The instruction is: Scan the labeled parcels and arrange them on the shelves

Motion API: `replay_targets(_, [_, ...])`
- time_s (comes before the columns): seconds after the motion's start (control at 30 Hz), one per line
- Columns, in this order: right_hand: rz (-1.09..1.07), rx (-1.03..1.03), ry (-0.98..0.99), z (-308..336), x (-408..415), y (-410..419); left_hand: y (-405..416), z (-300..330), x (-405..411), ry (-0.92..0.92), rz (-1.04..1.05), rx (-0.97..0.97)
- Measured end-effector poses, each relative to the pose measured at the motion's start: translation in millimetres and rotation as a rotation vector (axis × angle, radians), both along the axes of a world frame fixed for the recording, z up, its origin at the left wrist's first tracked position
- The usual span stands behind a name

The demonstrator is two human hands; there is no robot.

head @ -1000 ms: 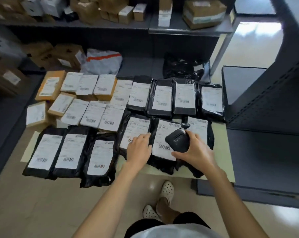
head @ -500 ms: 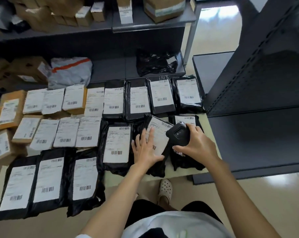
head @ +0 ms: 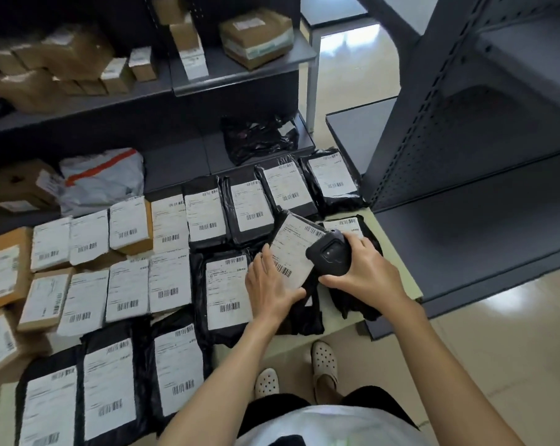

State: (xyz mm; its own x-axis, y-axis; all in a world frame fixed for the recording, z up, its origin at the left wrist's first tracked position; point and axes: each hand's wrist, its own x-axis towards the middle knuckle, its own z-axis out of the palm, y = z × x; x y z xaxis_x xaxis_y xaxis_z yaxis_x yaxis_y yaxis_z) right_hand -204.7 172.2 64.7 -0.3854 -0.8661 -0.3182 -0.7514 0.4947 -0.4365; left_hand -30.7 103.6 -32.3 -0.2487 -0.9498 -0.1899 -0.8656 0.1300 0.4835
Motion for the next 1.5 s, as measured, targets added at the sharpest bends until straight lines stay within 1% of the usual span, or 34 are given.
replay_targets(0.1, [-0.029,-0.043,0.008,13,10,0,-21,23,3,0.061,-0.036,-0.075])
replay_targets(0.17, [-0.035,-0.080,0.013,24,20,-2,-40,40,10,0.074,-0.095,-0.132])
replay_targets(0.4, [0.016,-0.156,0.052,72,56,-21,-115,111,58,-0.060,-0.413,-0.506])
replay_targets(0.5, [0.039,-0.202,0.081,97,74,-32,-137,149,79,-0.101,-0.471,-0.630])
replay_targets(0.63, [0.079,-0.257,0.121,122,101,-48,-157,187,105,-0.142,-0.513,-0.722])
replay_targets(0.77, [0.116,-0.293,0.144,137,126,-57,-164,203,129,-0.149,-0.509,-0.719])
replay_targets(0.9, [0.169,-0.267,0.229,142,148,-59,-162,206,153,-0.146,-0.496,-0.705])
replay_targets(1.07, [0.215,-0.250,0.253,146,161,-58,-162,207,173,-0.157,-0.491,-0.683])
replay_targets(1.3, [0.251,-0.218,0.266,148,155,-58,-167,211,173,-0.172,-0.479,-0.651])
replay_targets(1.5, [0.183,-0.204,0.258,145,132,-48,-167,214,152,-0.155,-0.500,-0.620])
